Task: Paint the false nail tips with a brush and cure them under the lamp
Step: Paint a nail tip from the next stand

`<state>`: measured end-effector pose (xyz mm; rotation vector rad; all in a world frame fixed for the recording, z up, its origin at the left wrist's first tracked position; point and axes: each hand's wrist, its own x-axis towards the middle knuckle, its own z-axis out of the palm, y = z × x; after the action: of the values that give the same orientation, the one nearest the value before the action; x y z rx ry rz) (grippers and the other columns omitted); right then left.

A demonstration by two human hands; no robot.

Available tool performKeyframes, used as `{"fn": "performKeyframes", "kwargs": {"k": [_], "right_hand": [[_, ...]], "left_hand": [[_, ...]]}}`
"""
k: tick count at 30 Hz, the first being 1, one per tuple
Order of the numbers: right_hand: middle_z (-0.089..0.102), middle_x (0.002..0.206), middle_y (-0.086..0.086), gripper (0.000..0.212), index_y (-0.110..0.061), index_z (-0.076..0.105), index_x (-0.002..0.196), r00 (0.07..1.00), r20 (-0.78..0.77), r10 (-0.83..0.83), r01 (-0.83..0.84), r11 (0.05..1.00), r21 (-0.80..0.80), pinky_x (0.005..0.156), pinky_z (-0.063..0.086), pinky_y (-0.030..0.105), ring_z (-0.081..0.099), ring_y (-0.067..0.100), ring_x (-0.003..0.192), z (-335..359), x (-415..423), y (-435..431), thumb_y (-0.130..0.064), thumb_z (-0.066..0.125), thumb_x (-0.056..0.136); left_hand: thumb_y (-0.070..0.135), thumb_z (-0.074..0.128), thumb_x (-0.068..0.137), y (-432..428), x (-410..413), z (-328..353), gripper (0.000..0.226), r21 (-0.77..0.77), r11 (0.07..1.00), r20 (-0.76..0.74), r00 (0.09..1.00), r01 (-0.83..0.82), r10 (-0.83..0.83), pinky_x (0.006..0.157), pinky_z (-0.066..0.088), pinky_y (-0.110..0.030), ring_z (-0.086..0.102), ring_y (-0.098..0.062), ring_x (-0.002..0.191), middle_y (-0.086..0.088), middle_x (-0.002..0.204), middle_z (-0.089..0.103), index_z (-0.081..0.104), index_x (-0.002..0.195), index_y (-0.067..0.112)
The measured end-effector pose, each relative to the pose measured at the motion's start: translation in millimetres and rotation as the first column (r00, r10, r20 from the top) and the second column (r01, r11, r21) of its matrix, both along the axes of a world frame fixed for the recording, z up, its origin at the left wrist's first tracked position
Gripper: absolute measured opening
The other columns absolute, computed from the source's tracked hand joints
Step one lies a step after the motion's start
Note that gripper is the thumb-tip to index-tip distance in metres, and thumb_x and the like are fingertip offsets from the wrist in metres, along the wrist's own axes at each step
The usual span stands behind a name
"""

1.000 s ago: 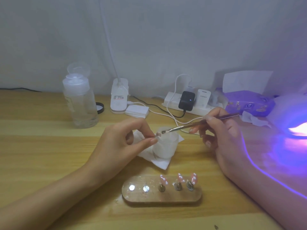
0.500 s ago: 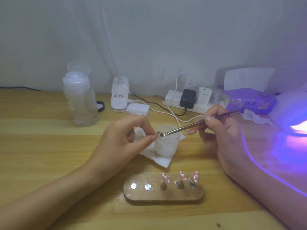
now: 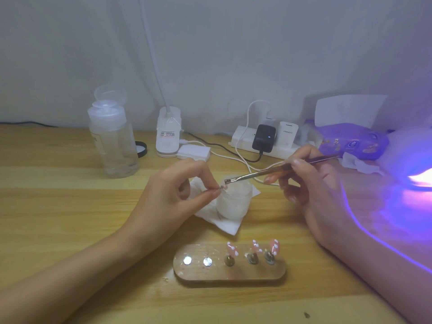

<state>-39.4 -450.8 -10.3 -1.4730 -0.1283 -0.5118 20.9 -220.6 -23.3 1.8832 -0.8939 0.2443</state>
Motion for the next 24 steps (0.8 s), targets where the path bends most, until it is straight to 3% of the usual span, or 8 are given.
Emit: {"fn": "performKeyframes", "kwargs": {"k": [4, 11, 17, 24], "right_hand": [[0.072, 0.071, 0.014, 0.015, -0.018, 0.046, 0.075, 0.998, -0.06, -0.024, 0.022, 0.999, -0.029, 0.043, 0.034, 0.017, 0.049, 0.011, 0.056, -1.7, 0.8, -0.4, -0.022, 0.052, 0.089], [0.072, 0.074, 0.014, 0.016, -0.016, 0.046, 0.077, 0.999, -0.034, 0.017, -0.019, 0.999, -0.047, 0.044, 0.035, 0.017, 0.052, 0.011, 0.058, -1.8, 0.1, 0.5, -0.022, 0.051, 0.092], [0.071, 0.07, 0.014, 0.017, -0.018, 0.046, 0.074, 1.0, 0.01, -0.003, 0.004, 1.0, -0.02, 0.043, 0.034, 0.017, 0.05, 0.011, 0.053, -0.1, -0.3, 0.3, -0.019, 0.05, 0.091], [0.07, 0.069, 0.015, 0.016, -0.017, 0.045, 0.074, 0.999, 0.009, -0.054, 0.054, 0.998, -0.025, 0.043, 0.033, 0.018, 0.047, 0.012, 0.052, -0.2, 0.0, -0.6, -0.019, 0.05, 0.09]], "left_hand": [[0.023, 0.077, 0.083, -1.1, 0.2, 0.1, 0.012, -0.004, 1.0, 0.001, 1.0, 0.001, -0.001, 0.058, 0.035, -0.019, 0.034, -0.007, 0.055, 0.003, 0.08, 0.06, 0.066, 0.077, 0.025], [0.02, 0.078, 0.083, -0.8, 0.7, -1.1, 0.014, 0.008, 1.0, 0.027, 1.0, -0.011, 0.01, 0.059, 0.034, -0.014, 0.035, -0.006, 0.055, 0.005, 0.078, 0.058, 0.066, 0.078, 0.026], [0.028, 0.077, 0.082, -0.8, 1.4, -1.7, 0.013, 0.0, 1.0, 0.027, 1.0, -0.014, 0.014, 0.058, 0.034, -0.02, 0.033, -0.008, 0.054, 0.003, 0.075, 0.056, 0.065, 0.077, 0.026], [0.016, 0.08, 0.082, -1.5, -0.5, 0.7, 0.021, -0.019, 1.0, 0.005, 1.0, -0.011, 0.011, 0.057, 0.035, -0.021, 0.033, -0.008, 0.052, 0.013, 0.074, 0.059, 0.065, 0.073, 0.028]]}}
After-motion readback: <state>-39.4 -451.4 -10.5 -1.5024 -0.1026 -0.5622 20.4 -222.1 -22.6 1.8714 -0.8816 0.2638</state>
